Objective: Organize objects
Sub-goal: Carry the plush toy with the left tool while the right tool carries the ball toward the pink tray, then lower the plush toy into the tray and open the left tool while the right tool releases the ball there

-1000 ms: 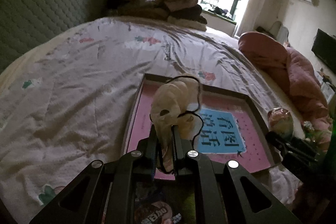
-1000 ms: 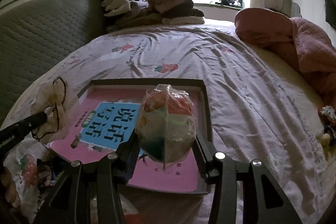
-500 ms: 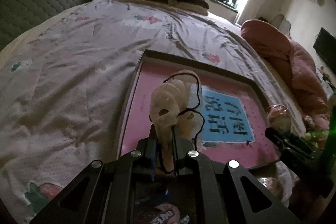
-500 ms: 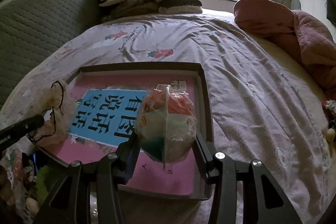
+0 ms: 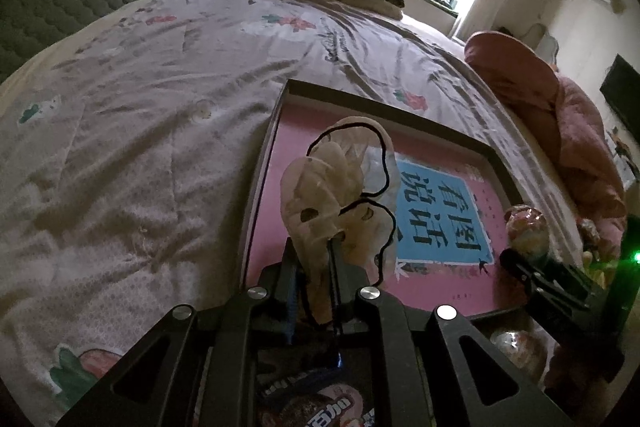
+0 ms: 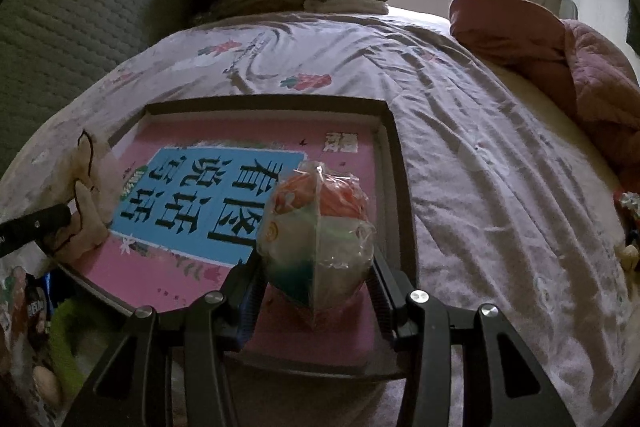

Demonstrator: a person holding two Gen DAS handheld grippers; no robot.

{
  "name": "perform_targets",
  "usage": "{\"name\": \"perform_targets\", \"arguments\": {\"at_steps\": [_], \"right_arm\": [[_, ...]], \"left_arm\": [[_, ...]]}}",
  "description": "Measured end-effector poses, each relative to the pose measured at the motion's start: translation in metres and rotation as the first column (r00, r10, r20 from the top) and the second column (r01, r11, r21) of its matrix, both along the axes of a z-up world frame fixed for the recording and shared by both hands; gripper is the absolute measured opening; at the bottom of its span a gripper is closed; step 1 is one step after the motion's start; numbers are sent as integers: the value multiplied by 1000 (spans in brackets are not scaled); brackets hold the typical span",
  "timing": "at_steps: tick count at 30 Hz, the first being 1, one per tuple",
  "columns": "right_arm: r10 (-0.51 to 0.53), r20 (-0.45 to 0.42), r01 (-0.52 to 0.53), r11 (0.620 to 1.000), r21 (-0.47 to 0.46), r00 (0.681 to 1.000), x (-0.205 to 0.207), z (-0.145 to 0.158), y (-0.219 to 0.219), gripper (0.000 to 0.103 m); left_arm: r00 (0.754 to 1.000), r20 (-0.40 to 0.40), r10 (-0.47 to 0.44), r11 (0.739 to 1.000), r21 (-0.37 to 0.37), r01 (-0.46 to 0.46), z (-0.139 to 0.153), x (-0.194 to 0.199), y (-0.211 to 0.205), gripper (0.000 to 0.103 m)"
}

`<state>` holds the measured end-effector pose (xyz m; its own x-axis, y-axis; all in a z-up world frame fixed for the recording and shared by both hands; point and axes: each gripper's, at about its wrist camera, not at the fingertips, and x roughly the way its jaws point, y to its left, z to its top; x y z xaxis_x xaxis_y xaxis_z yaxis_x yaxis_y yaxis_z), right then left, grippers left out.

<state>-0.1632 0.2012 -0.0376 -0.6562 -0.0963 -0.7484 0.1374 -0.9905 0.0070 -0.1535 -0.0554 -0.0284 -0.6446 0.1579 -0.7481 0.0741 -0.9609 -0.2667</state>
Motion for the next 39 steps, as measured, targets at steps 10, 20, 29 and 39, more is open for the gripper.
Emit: {"name": "perform_targets", "arguments": {"at_steps": [10,20,29,39], "right_arm": [[-6,4,6,1000,24,1000,1,-1,-3,48],[-11,6,11,1000,-6,1000,2,1,-1,52],[-21,5,21,999,-31,1000,3,4,2,56],[-28,-12,28,999,-30,1000,5,8,4,61]], "left_arm": [[1000,-6,-6,1000,-9,6,1,1,2,20],[1000,-14,5,1000,-19,-6,4,2,1,36],[999,-31,-7,1000,-27,6,8,5,3,50],[997,-81,-19,997,-82,13,18,11,8,62]]}}
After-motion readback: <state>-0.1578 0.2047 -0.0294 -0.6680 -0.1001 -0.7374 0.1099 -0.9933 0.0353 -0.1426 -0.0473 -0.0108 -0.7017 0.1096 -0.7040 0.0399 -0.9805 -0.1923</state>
